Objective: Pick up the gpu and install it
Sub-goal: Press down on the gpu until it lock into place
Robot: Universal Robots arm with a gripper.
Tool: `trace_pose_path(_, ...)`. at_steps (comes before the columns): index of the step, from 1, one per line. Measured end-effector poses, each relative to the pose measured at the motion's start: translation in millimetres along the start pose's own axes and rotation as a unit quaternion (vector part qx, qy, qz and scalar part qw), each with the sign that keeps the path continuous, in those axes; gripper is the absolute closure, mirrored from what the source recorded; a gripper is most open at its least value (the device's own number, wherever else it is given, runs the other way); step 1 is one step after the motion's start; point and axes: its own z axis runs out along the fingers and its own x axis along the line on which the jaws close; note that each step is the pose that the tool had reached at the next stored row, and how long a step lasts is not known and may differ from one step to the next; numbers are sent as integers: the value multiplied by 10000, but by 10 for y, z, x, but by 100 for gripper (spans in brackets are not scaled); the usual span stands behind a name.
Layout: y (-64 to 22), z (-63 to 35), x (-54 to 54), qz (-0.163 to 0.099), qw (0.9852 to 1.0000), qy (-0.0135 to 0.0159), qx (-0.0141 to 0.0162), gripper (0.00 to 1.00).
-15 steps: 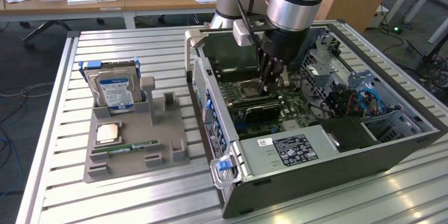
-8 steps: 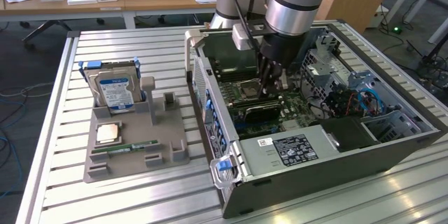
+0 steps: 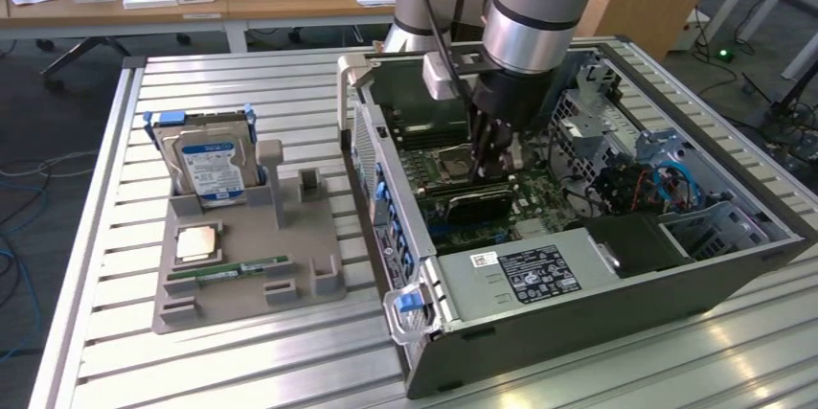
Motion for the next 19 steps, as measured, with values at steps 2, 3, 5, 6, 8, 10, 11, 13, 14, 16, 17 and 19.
trace_pose_path(2,0,13,0,0,10000,0,0,89)
trace_pose_path(3,0,17,1,0,10000,0,0,89)
trace_pose_path(5,1,38,1,0,10000,0,0,89)
trace_pose_path(6,0,47,2,0,10000,0,0,89)
trace_pose_path(8,1,59,2,0,10000,1,0,89)
trace_pose_path(10,1,59,2,0,10000,2,0,89)
trace_pose_path(11,1,59,2,0,10000,1,0,89)
trace_pose_path(13,1,60,2,0,10000,0,0,89)
trace_pose_path(14,0,67,2,0,10000,-2,1,89)
trace_pose_path(16,1,88,3,0,10000,-1,0,89)
trace_pose_path(17,1,97,3,0,10000,0,0,89)
trace_pose_path(19,1,110,4,0,10000,0,0,89)
